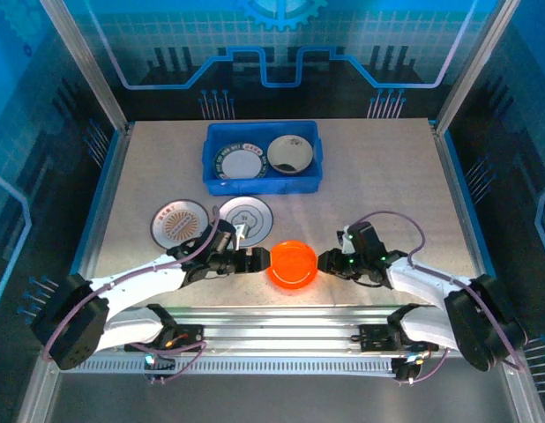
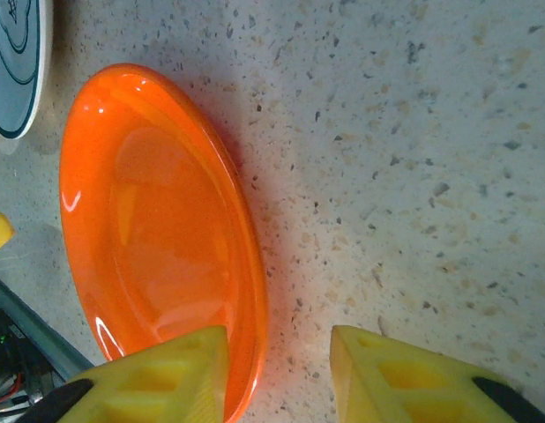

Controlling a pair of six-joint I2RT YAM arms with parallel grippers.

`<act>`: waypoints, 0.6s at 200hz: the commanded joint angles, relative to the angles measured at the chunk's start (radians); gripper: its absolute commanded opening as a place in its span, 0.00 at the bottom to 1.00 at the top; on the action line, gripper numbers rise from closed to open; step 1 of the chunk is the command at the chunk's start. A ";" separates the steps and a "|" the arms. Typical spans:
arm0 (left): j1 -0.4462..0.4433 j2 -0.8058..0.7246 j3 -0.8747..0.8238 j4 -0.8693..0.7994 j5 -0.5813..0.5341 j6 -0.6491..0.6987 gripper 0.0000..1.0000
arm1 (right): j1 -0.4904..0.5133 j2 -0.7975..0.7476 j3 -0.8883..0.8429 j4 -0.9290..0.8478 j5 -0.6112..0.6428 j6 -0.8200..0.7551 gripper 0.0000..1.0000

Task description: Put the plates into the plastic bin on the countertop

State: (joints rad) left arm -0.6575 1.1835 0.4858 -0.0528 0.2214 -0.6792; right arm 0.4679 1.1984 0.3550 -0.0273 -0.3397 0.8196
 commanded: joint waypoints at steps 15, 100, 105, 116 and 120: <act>-0.005 0.027 -0.019 0.051 0.016 -0.011 0.90 | 0.019 0.056 0.035 0.070 -0.047 0.011 0.33; -0.005 0.066 -0.030 0.100 0.030 -0.026 0.88 | 0.037 0.186 0.069 0.146 -0.090 0.028 0.22; -0.005 0.069 -0.032 0.102 0.031 -0.026 0.88 | 0.037 0.188 0.069 0.150 -0.091 0.029 0.19; -0.005 0.073 -0.033 0.107 0.029 -0.028 0.88 | 0.037 0.187 0.067 0.156 -0.091 0.033 0.15; -0.004 0.074 -0.033 0.108 0.030 -0.029 0.88 | 0.037 0.187 0.067 0.157 -0.090 0.033 0.14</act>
State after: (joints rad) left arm -0.6575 1.2411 0.4683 0.0269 0.2295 -0.6949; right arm 0.4927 1.3792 0.4023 0.0967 -0.4057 0.8467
